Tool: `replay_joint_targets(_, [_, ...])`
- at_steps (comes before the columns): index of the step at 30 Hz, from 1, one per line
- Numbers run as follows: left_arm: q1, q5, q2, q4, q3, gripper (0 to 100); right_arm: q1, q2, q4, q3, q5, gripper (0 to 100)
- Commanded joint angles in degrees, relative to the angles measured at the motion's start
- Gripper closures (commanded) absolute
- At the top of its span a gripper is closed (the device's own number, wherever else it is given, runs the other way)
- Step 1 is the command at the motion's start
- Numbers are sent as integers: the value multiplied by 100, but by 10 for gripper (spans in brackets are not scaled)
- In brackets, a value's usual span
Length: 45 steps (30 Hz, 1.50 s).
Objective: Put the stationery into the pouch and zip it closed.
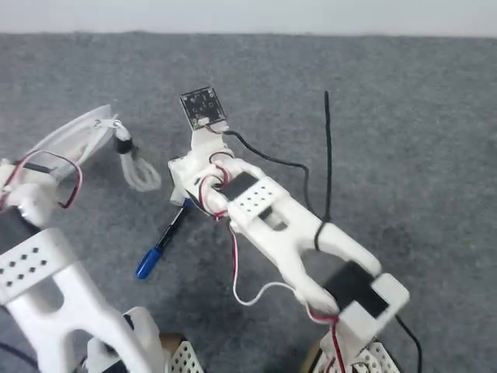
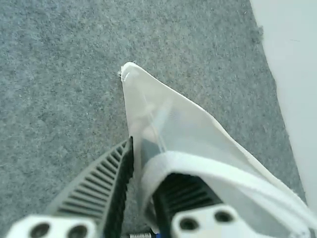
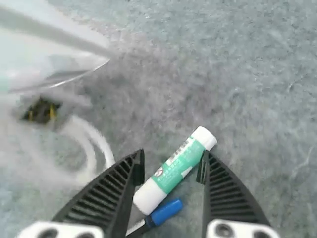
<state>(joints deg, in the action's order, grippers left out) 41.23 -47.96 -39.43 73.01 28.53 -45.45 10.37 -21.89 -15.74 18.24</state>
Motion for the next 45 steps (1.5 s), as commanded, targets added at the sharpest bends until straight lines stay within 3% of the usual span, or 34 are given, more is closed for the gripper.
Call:
replay_joint_targets(1, [18,-97,-325,-229,-189,990,163,163,-66,659,79,835])
replay_joint_targets(11, [-9,-97,-325,-229,-180,990,207,1446,-1798,2620,624,835])
replay_joint_targets(25, [-9,-88,-316,-229,-180,990,207,3020,-1965,4105,607,835])
replay_joint_targets(38, [-9,-79,-299,-229,-171,990,207,4207,-3732,6048,615,841])
replay_joint_targets(45, [-9,-79,-299,-229,-171,990,207,4936,-4303,7191,571,975])
